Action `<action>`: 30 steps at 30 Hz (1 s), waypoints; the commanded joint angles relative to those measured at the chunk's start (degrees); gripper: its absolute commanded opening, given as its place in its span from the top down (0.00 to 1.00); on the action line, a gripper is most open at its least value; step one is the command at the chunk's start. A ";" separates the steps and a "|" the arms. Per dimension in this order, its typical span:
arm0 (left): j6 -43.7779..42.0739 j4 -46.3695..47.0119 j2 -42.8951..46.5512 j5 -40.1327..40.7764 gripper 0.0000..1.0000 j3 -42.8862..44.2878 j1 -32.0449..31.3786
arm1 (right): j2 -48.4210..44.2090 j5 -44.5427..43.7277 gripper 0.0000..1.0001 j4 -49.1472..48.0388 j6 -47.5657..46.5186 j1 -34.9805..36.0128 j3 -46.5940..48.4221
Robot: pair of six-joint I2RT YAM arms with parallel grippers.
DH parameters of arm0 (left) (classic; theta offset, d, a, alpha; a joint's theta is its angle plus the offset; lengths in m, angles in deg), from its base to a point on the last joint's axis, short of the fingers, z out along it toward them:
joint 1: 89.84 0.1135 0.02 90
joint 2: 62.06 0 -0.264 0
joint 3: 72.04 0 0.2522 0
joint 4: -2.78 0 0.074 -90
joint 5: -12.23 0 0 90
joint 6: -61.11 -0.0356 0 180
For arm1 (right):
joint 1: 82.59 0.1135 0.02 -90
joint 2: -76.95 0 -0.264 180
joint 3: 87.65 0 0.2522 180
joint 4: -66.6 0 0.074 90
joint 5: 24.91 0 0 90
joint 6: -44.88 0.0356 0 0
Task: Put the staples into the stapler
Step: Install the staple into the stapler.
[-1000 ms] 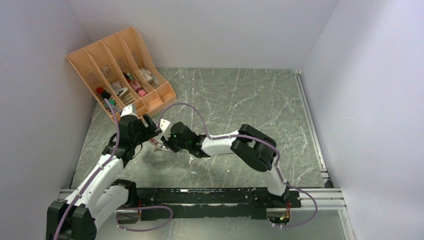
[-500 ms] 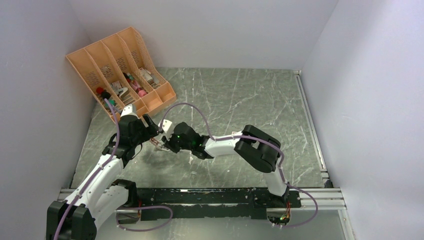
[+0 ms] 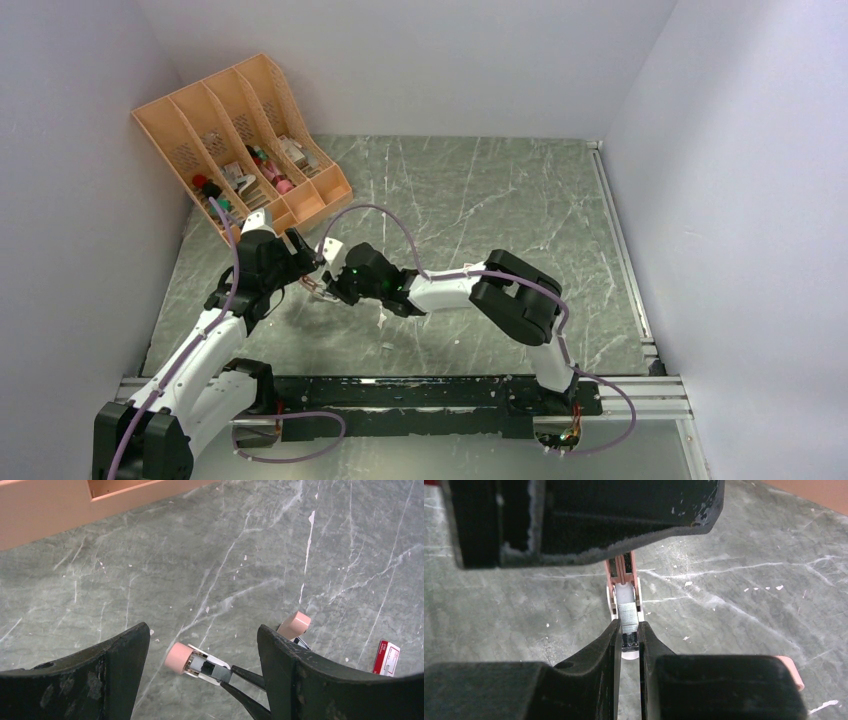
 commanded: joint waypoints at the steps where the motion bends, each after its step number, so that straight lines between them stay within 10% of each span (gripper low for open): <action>1: -0.24 0.87 0.85 -0.20 0.17 -0.23 0.61 | 0.99 -0.17 0.82 1.41 0.65 0.12 2.12; 30: -0.24 0.93 0.93 -0.37 0.17 -0.38 0.61 | 3.67 -0.26 0.82 5.54 1.18 0.12 4.65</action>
